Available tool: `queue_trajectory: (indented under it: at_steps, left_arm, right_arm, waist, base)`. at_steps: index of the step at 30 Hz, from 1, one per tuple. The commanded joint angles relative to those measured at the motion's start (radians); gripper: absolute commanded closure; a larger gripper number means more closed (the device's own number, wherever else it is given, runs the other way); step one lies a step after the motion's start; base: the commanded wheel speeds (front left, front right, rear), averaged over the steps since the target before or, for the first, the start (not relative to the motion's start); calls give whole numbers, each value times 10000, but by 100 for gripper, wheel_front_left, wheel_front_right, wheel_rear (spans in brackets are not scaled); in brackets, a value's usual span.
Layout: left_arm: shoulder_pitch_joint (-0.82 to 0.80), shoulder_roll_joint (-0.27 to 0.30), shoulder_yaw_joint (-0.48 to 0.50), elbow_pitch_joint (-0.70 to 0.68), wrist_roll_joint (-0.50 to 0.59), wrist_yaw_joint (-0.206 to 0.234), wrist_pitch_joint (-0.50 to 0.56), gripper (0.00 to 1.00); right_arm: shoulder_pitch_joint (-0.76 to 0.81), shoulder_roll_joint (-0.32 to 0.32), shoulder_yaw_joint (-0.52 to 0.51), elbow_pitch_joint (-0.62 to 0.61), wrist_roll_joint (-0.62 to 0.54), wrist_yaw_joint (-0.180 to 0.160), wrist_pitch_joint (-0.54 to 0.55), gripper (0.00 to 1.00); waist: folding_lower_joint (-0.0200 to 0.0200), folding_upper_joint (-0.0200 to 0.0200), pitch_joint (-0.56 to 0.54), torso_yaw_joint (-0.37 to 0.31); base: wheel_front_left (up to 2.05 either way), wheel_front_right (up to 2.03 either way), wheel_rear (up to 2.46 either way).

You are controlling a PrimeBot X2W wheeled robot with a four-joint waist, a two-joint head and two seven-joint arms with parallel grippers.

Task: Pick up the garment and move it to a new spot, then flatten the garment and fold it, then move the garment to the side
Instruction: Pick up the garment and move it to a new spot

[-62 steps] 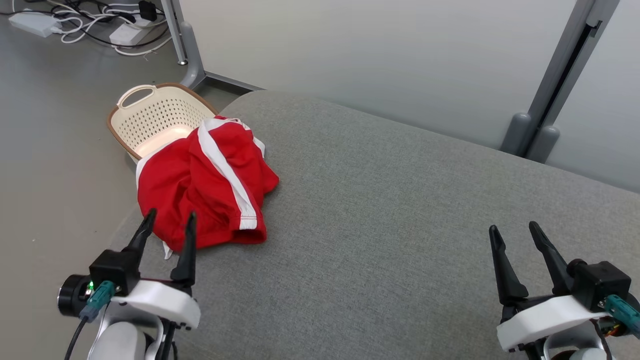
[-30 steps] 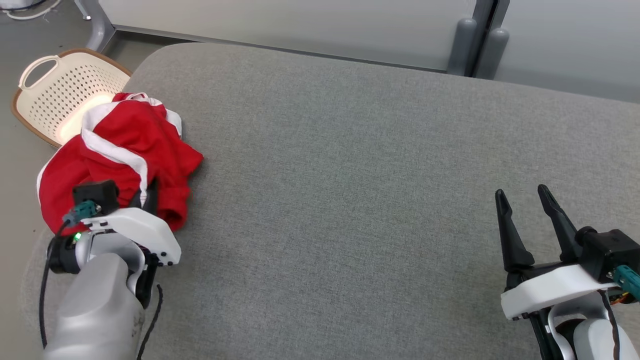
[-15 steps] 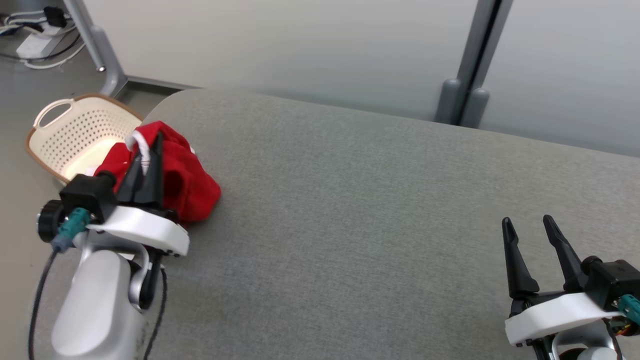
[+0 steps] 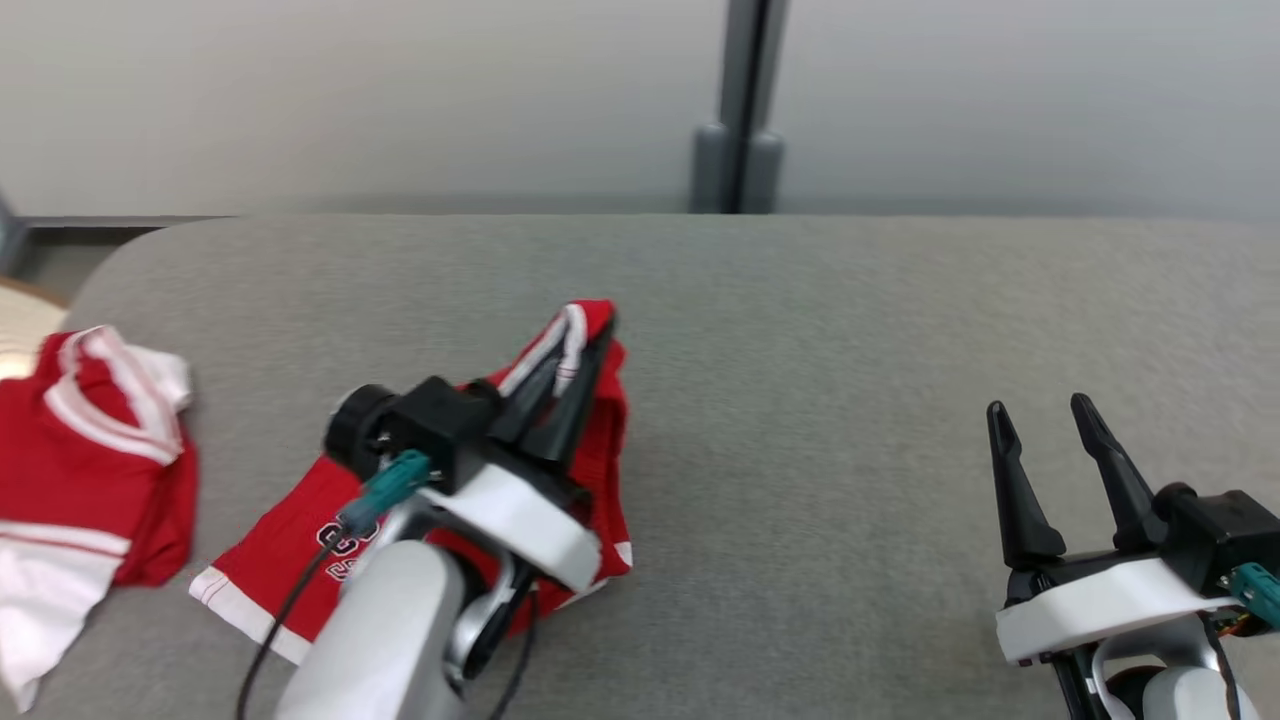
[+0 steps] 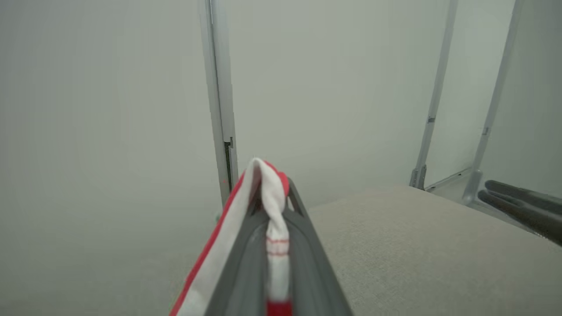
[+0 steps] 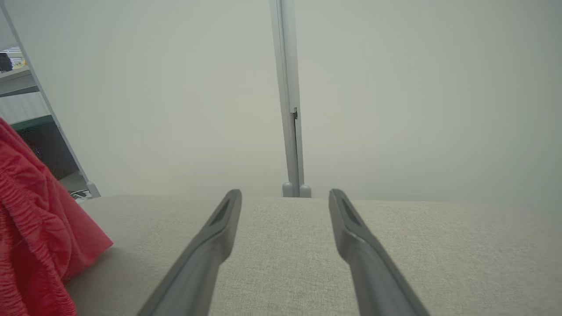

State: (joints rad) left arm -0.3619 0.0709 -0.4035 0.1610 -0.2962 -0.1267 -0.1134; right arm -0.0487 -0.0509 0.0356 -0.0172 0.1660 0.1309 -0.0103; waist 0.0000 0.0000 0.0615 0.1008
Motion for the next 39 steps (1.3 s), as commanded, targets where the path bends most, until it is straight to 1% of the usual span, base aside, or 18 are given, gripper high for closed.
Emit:
queue_trajectory:
  at_steps: [1, 5, 8, 11, 15, 16, 18, 22, 26, 31, 39]
  left_arm:
    - [-200, -44, -148, 15, -99, -31, 74, 100]
    - [-634, -108, -1205, 219, -434, -39, 44, 100]
    - [-859, -155, -1881, 556, -663, -39, 96, 100]
    - [-1064, -155, -2368, 1140, -918, -40, 153, 100]
    - [-1268, -179, -2787, 2016, -1263, -39, 221, 99]
    - [-1387, -184, -2983, 2221, -1308, -41, 32, 0]
    - [-1426, -177, -3066, 2262, -1343, -40, -69, 0]
    - [-1421, -175, -3296, 2144, -1210, 3, -656, 0]
    - [-1197, -47, -3059, 1764, -1220, 158, -1097, 0]
    - [-993, 395, -2175, 1328, -1421, 626, -1380, 0]
    - [-151, 1286, -66, 937, -1823, 1602, -1515, 0]
  right_arm:
    - [-157, -40, 5, 3, 8, -3, -44, 0]
    - [-334, -25, 54, 133, 91, -1, -207, 0]
    - [-420, -15, 95, 275, 221, -1, -381, 0]
    - [-473, -11, 103, 482, 455, -1, -587, 0]
    - [-539, -9, 152, 739, 642, -1, -890, 0]
    - [-566, -11, 177, 852, 697, -1, -994, 0]
    - [-595, -10, 186, 891, 707, -1, -1001, 0]
    - [-677, -12, 169, 955, 536, -1, -1064, 0]
    - [-731, -13, 92, 903, 365, -1, -929, 0]
    - [-742, -14, -8, 766, 175, -1, -737, 0]
    - [-432, -17, -193, 451, -58, -1, -421, 0]
  waist:
    - [0, 0, 669, -985]
    - [0, 0, 1259, -1983]
    - [0, 0, 1663, -2599]
    - [0, 0, 1991, -2984]
    - [0, 0, 2280, -3139]
    - [0, 0, 2317, -3121]
    - [0, 0, 2321, -3080]
    - [0, 0, 2152, -2746]
    - [0, 0, 1889, -2331]
    - [0, 0, 1575, -1848]
    - [0, 0, 1041, -1320]
  base:
    - [0, 0, 0]
    - [0, 0, 0]
    - [0, 0, 0]
    - [0, 0, 0]
    - [0, 0, 0]
    - [0, 0, 0]
    - [0, 0, 0]
    - [0, 0, 0]
    - [0, 0, 0]
    - [0, 0, 0]
    - [0, 0, 0]
